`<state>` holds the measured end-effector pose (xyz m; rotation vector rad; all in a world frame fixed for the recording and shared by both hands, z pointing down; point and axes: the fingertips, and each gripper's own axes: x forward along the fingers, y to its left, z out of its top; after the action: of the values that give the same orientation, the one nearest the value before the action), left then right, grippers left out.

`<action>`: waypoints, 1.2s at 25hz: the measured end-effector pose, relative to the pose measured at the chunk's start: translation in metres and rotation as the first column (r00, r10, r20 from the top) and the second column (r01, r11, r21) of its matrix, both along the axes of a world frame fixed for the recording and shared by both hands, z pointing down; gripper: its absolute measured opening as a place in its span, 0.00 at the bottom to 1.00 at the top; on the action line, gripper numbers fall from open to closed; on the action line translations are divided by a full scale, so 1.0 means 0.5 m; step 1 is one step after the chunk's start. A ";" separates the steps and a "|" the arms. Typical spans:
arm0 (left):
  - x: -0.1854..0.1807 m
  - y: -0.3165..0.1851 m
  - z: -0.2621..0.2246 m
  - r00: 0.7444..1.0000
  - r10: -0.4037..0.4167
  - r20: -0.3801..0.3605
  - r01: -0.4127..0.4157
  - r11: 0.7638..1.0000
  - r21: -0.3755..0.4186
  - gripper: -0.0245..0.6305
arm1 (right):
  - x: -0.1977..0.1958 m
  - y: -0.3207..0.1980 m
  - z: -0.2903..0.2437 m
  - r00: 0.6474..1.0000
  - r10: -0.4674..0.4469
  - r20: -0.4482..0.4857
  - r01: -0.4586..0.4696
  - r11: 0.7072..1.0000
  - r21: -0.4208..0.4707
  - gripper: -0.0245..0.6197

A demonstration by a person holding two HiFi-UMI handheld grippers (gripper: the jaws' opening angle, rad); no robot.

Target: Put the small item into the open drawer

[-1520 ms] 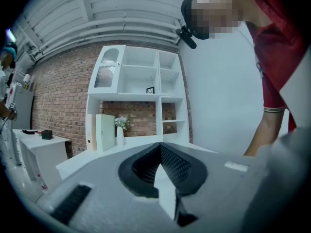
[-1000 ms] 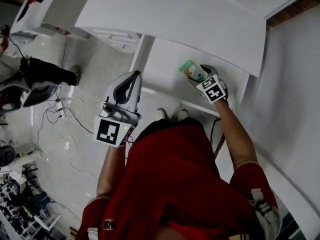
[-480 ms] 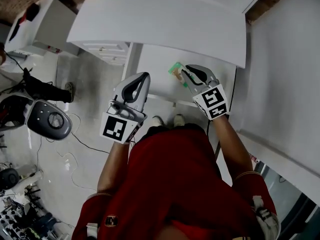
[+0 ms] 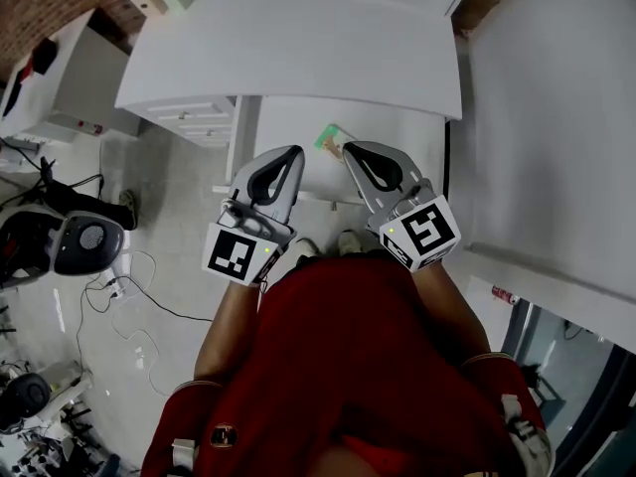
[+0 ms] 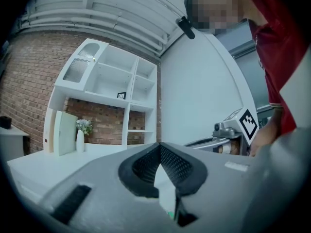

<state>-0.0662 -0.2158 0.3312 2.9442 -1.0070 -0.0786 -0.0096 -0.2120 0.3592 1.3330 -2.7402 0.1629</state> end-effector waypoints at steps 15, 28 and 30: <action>0.011 0.028 0.008 0.999 0.033 -0.016 -0.033 0.999 -0.009 0.04 | 0.010 0.049 -0.017 0.999 0.038 -0.014 -0.037 0.996 0.079 0.06; -0.015 0.035 0.013 1.000 0.020 -0.018 -0.020 1.000 -0.018 0.04 | 0.018 0.051 -0.011 0.998 0.066 -0.022 -0.064 0.995 0.071 0.06; -0.016 0.033 0.011 1.000 0.020 -0.019 -0.021 1.000 -0.015 0.04 | 0.018 0.050 -0.010 0.997 0.066 -0.026 -0.064 0.996 0.069 0.05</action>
<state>-0.0741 -0.1994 0.3368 2.9336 -0.9703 -0.0975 -0.0007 -0.1870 0.3541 1.4317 -2.7041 0.0547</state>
